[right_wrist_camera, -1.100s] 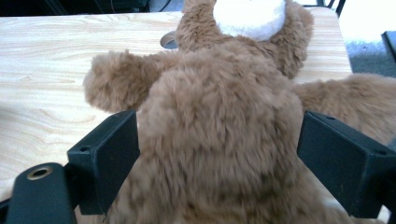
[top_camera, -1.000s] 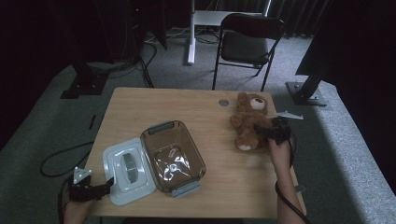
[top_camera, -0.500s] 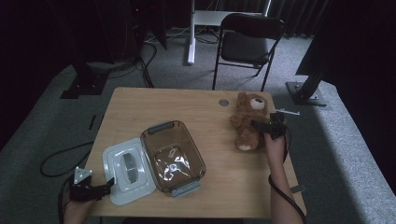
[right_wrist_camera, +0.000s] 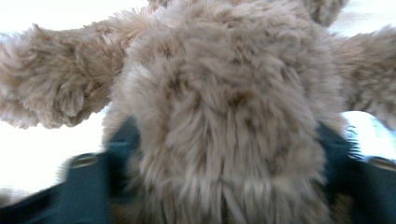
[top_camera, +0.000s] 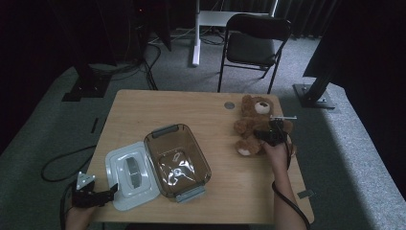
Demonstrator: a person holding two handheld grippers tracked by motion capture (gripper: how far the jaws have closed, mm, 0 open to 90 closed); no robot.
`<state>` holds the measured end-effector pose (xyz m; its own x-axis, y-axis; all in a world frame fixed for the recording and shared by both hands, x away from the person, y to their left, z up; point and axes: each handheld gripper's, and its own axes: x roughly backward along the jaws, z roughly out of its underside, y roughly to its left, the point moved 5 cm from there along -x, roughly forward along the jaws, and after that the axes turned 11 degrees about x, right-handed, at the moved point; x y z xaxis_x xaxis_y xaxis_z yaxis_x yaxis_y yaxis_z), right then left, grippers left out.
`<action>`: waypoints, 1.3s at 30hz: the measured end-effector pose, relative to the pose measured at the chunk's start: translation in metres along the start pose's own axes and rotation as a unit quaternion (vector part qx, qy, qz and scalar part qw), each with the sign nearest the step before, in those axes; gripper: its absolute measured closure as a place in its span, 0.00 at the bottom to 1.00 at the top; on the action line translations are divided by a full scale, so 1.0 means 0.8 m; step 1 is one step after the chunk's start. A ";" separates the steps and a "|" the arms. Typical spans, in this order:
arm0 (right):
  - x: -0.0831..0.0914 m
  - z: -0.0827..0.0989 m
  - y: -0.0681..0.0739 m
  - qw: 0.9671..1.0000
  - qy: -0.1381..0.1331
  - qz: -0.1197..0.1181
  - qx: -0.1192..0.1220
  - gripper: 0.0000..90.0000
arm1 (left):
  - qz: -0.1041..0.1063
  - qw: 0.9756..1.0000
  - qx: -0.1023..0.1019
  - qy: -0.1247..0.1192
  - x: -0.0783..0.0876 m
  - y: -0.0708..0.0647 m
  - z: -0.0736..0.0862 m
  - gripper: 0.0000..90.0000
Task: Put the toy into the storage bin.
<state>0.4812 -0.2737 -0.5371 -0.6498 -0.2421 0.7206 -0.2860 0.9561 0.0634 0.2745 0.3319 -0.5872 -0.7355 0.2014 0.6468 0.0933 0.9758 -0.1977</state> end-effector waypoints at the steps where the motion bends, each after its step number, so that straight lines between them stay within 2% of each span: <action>1: 0.000 0.000 0.000 1.000 0.000 0.000 0.000 0.38 | 0.000 1.000 0.002 0.002 0.000 0.000 0.000 0.01; 2: 0.001 0.000 0.001 1.000 -0.003 0.005 0.003 0.44 | 0.001 1.000 0.002 0.003 0.000 -0.001 0.001 0.01; 3: 0.001 0.000 0.001 1.000 -0.003 0.005 0.003 0.44 | 0.001 1.000 0.002 0.003 0.000 -0.001 0.001 0.01; 4: 0.007 0.001 0.004 1.000 -0.015 0.015 0.012 0.57 | 0.001 1.000 -0.002 0.007 -0.001 -0.001 0.002 0.01; 7: 0.013 0.000 0.008 0.999 -0.018 0.015 0.025 0.65 | 0.002 1.000 -0.002 0.007 -0.001 -0.002 0.001 0.01; 12: 0.028 -0.004 0.016 0.999 -0.024 0.014 0.040 0.70 | 0.005 1.000 0.003 0.004 -0.001 -0.002 0.000 0.01; 19: 0.047 0.001 0.030 0.998 -0.040 -0.011 0.049 0.70 | 0.005 1.000 -0.001 0.007 -0.002 -0.003 0.000 0.01; 25: 0.080 -0.009 0.049 0.996 -0.068 -0.023 0.055 0.70 | 0.005 1.000 -0.001 0.008 -0.002 -0.003 0.000 0.01; 27: 0.093 -0.014 0.058 0.995 -0.079 -0.028 0.057 0.70 | 0.002 1.000 -0.007 0.008 -0.002 -0.003 0.000 0.01; 28: 0.093 -0.014 0.058 0.995 -0.079 -0.028 0.057 0.70 | 0.002 1.000 -0.007 0.008 -0.002 -0.003 0.000 0.01; 29: 0.109 -0.021 0.070 0.993 -0.095 -0.029 0.064 0.70 | 0.001 1.000 -0.011 0.010 -0.002 -0.004 0.001 0.01; 31: 0.124 -0.028 0.084 0.991 -0.108 -0.034 0.072 0.70 | 0.001 1.000 -0.009 0.008 -0.002 -0.004 0.001 0.01; 33: 0.129 -0.031 0.090 0.990 -0.112 -0.037 0.077 0.70 | 0.001 1.000 -0.008 0.008 -0.002 -0.004 0.000 0.01; 34: 0.136 -0.035 0.097 0.988 -0.119 -0.044 0.084 0.70 | 0.002 1.000 -0.006 0.006 -0.002 -0.003 0.000 0.01; 35: 0.149 -0.042 0.112 0.985 -0.134 -0.066 0.090 0.70 | 0.001 1.000 -0.005 0.004 -0.002 -0.003 0.000 0.01; 36: 0.156 -0.045 0.119 0.983 -0.141 -0.075 0.093 0.70 | 0.001 1.000 -0.004 0.004 -0.002 -0.002 -0.001 0.01; 39: 0.175 -0.053 0.145 0.977 -0.163 -0.091 0.107 0.70 | 0.000 1.000 -0.004 0.004 -0.002 -0.001 -0.001 0.01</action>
<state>0.3870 -0.1897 -0.3996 -0.7543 -0.4778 0.4503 -0.5355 0.8445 -0.0009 0.2756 0.3307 -0.5876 -0.7300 0.2020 0.6529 0.0980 0.9764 -0.1925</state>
